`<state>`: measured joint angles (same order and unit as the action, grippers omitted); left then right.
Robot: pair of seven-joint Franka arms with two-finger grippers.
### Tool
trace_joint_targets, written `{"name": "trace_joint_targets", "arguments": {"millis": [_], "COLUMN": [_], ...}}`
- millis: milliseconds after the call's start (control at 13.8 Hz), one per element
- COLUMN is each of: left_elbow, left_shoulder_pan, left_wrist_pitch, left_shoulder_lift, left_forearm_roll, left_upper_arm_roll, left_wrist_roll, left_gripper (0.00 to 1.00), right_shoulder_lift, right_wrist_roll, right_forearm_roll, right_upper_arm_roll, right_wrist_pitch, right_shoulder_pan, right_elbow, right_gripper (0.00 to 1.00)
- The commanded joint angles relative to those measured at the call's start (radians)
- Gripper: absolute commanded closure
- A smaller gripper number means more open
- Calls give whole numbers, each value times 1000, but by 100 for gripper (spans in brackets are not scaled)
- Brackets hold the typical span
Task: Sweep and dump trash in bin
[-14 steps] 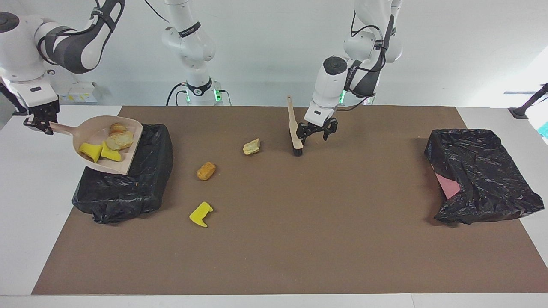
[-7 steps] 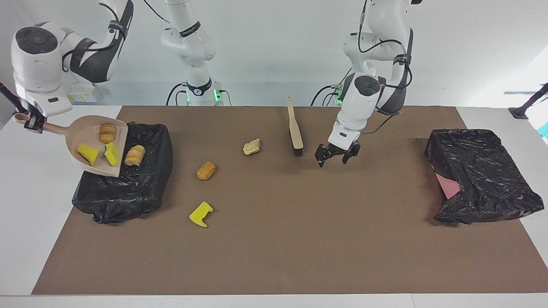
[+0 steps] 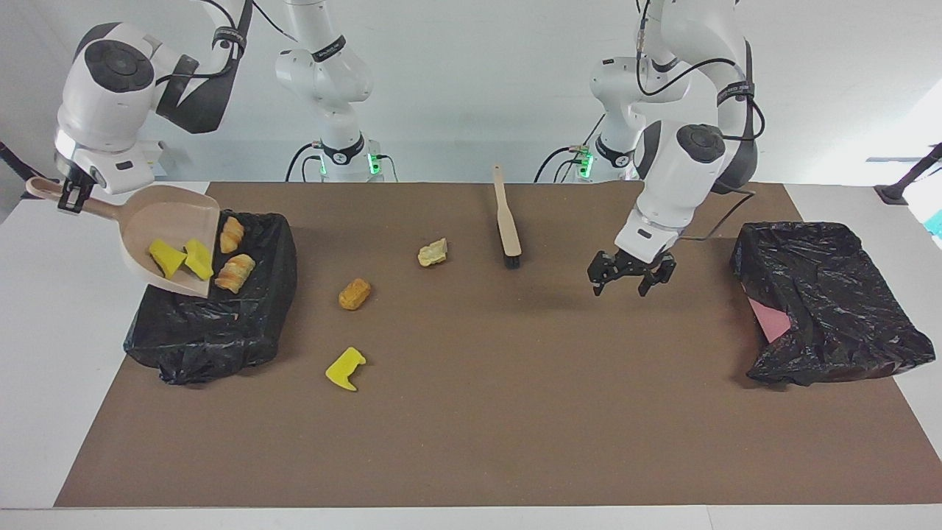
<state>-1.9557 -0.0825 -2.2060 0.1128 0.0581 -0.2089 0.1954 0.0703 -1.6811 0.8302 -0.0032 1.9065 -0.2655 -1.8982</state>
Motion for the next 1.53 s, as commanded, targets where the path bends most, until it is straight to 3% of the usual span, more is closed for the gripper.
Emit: {"name": "trace_joint_targets", "arguments": {"millis": [0,582,945,1455], "left_elbow": [75,286,423,393], "left_shoulder_pan": [35,165,191,222], "left_wrist_pitch": [113,418,613,647], "left_shoulder_lift": [4,-4,1,-59], "left_forearm_roll": [-15,-17,-43,-78], "left_upper_arm_roll": [-9,-7,0,11], "left_wrist_roll": [-106,-171,-169,-200], "left_gripper": [0,0,0,0], "right_shoulder_lift": [28,40,45,33], "right_wrist_roll": [64,106,103,113], "right_forearm_roll": [75,269,368,337], "right_upper_arm_roll": [5,5,5,25], "right_wrist_pitch": [-36,-144,-188,-207], "right_shoulder_pan": [11,133,166,175], "right_elbow": [-13,-12,-9,56], "right_gripper": [100,100,100,100]}}
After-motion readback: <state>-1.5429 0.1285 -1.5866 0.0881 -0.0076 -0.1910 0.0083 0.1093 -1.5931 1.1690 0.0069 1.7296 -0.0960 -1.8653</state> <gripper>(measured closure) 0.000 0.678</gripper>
